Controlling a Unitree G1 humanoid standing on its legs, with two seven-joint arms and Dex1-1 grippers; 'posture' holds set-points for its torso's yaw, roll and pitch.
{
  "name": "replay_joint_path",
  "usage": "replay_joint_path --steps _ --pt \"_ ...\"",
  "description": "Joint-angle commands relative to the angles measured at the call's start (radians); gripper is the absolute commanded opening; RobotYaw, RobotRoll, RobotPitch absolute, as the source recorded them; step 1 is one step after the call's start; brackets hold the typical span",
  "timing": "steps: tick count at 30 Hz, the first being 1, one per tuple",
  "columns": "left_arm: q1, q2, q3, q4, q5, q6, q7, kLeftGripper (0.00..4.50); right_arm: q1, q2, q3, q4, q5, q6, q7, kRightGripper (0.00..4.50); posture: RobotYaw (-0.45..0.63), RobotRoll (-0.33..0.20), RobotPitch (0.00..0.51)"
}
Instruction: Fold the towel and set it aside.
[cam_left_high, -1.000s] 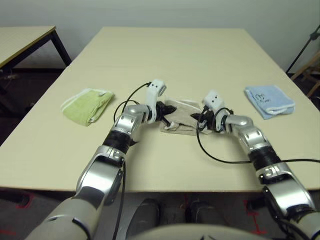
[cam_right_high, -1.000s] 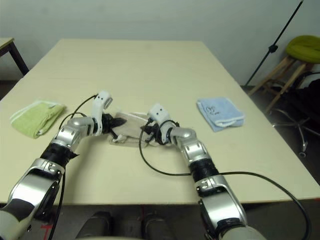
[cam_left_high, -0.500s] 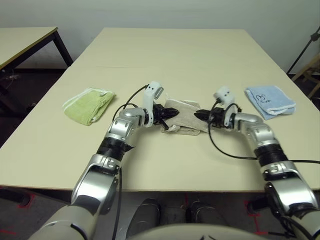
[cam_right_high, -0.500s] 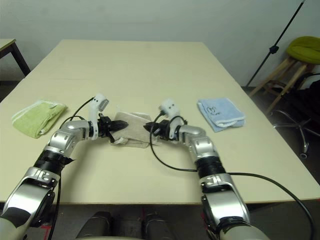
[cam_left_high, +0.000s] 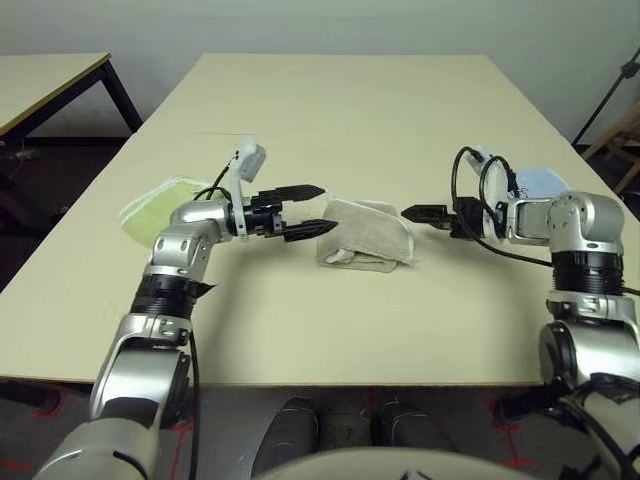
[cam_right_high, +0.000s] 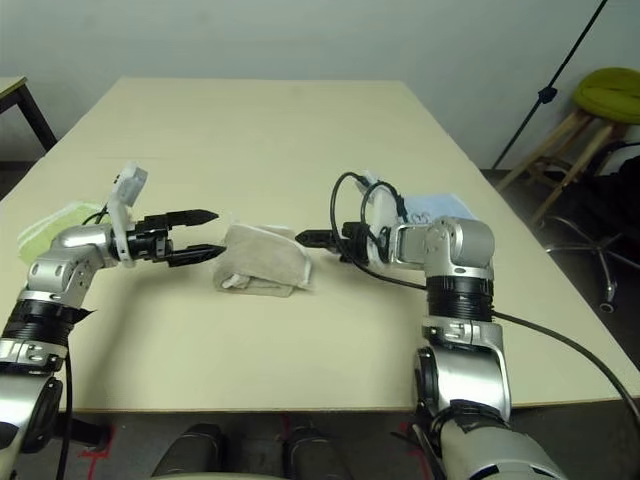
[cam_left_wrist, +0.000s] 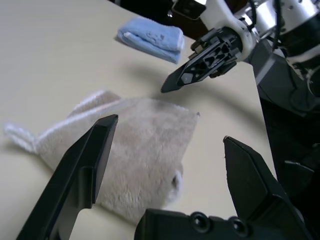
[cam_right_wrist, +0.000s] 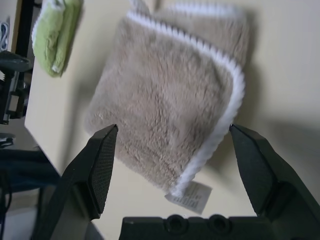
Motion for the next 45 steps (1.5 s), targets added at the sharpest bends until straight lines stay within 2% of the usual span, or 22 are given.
replay_joint_path --steps 1,8,9,12,21,22,26,29,39,45 --pt "0.018 0.017 -0.006 -0.014 -0.005 -0.002 -0.035 4.45 0.010 0.043 -0.021 0.030 -0.008 0.021 -0.057 4.50 0.04 0.000 0.039" --pt "0.035 0.017 -0.002 -0.035 -0.012 0.012 -0.031 4.45 0.000 0.133 -0.065 0.093 -0.017 -0.017 -0.148 4.50 0.05 0.000 0.038" --pt "0.038 0.017 -0.002 -0.039 -0.012 0.013 -0.030 4.48 -0.006 0.148 -0.086 0.103 -0.017 -0.027 -0.166 4.32 0.05 0.000 0.037" --pt "0.039 0.016 0.000 -0.040 -0.010 0.012 -0.024 4.50 -0.014 0.170 -0.116 0.118 -0.013 -0.050 -0.198 3.52 0.05 0.000 0.033" --pt "0.033 0.014 0.001 -0.031 -0.007 0.011 -0.015 4.50 -0.006 0.222 -0.163 0.081 0.024 -0.111 -0.238 0.15 0.04 0.000 0.029" --pt "0.033 0.013 0.001 -0.030 -0.007 0.011 -0.014 4.50 -0.005 0.235 -0.177 0.070 0.032 -0.131 -0.244 0.03 0.04 0.000 0.029" --pt "0.030 0.013 0.000 -0.025 -0.005 0.009 -0.010 4.50 -0.007 0.287 -0.247 0.024 0.063 -0.305 -0.273 0.03 0.04 0.000 0.029" --pt "0.028 0.014 0.000 -0.020 -0.003 0.009 -0.009 4.50 -0.035 0.277 -0.303 0.035 0.076 -0.453 -0.320 0.03 0.03 0.000 0.031" --pt "0.021 0.013 -0.002 -0.014 -0.002 0.010 -0.010 4.50 -0.074 0.076 -0.373 0.094 0.018 -0.943 -0.473 0.03 0.02 0.000 0.032" --pt "0.017 0.006 -0.007 -0.009 0.000 0.011 -0.009 4.50 -0.023 -0.043 -0.406 0.198 0.021 -1.035 -0.507 0.03 0.01 0.000 0.033"
